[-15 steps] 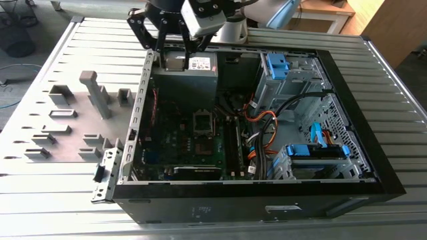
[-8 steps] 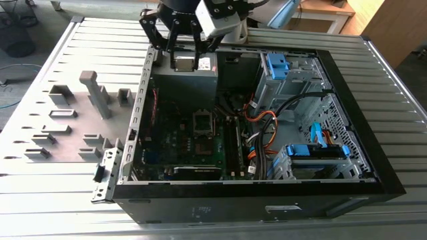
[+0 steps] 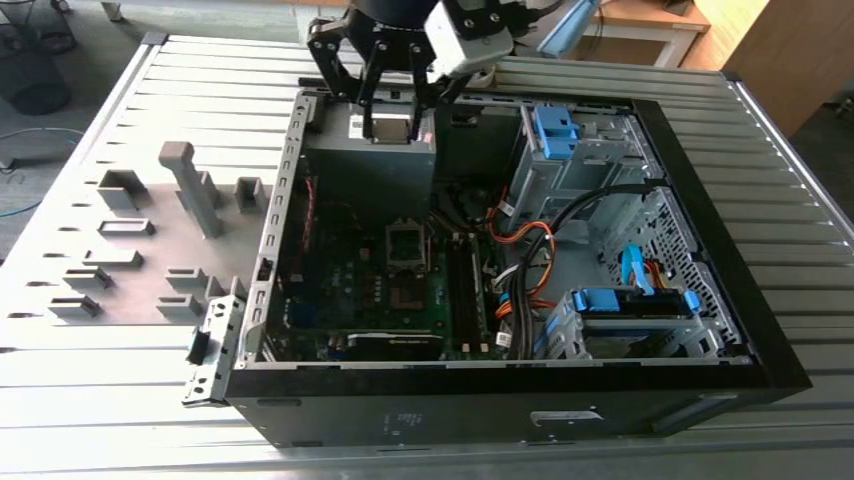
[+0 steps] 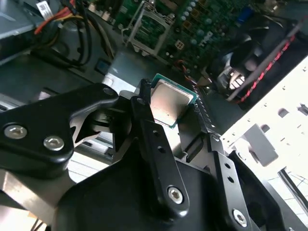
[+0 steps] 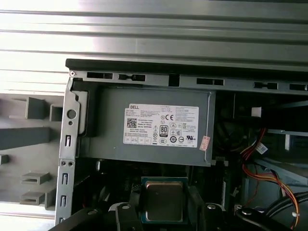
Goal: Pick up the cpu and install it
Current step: 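Pick up the cpu and move it towards the insertion slot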
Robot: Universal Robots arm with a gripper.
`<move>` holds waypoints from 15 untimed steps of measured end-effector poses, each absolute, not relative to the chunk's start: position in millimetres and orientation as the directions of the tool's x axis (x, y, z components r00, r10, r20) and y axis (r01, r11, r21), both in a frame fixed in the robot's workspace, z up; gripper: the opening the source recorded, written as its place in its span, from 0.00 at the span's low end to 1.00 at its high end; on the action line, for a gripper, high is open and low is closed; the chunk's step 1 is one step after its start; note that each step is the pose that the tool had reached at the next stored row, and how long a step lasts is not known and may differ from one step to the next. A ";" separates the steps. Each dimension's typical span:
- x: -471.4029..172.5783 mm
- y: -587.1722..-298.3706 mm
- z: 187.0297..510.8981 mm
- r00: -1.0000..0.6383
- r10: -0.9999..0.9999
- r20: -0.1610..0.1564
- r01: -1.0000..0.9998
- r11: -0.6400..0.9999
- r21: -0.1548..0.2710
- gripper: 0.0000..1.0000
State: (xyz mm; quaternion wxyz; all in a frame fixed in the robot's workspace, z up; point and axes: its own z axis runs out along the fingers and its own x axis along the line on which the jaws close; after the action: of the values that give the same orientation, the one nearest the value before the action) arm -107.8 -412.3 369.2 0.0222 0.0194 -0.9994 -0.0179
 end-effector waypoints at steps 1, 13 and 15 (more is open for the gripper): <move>-105.1 -412.3 369.2 -0.998 -0.040 0.044 -0.038 0.999 0.037 0.47; -82.0 -412.3 369.1 -0.998 -0.039 0.045 -0.038 0.999 0.036 0.47; -81.9 -412.3 369.1 -0.998 -0.039 0.045 -0.038 0.999 0.036 0.47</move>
State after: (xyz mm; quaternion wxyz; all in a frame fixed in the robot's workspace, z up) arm -81.9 -412.3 369.1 0.0230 0.0193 -0.9994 -0.0174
